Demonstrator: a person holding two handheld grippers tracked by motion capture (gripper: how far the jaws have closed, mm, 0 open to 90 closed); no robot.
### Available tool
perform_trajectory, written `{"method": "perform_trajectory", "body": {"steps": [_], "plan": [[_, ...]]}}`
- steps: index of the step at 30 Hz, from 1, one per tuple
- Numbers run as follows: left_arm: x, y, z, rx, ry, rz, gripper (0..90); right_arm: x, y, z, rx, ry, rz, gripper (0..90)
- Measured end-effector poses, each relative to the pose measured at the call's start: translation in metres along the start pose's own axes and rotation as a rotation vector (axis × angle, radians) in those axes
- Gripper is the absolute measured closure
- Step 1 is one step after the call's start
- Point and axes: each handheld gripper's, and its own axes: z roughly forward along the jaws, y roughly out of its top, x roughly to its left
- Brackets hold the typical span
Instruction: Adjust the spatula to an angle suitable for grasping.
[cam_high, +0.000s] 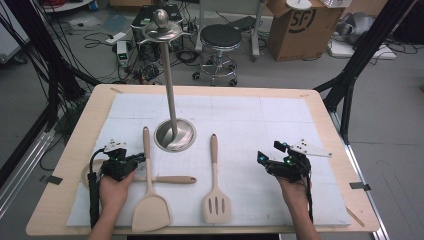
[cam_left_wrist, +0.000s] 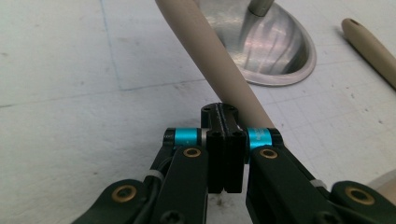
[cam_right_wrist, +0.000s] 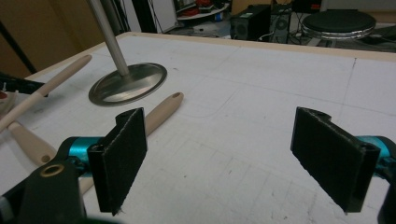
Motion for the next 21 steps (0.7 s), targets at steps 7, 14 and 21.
{"method": "perform_trajectory", "body": {"steps": [7, 14, 21], "plan": [[-0.010, 0.003, 0.003, 0.005, -0.055, 0.036, 89.8, 0.000, -0.001, -0.002, 0.003, -0.004, 0.000, 17.6], [-0.018, 0.007, 0.005, 0.026, -0.086, 0.078, 89.8, -0.002, -0.002, -0.004, 0.002, -0.011, 0.002, 17.6], [-0.023, 0.009, 0.006, 0.038, -0.106, 0.100, 89.8, -0.002, -0.002, -0.005, 0.006, -0.016, 0.001, 17.6]]}}
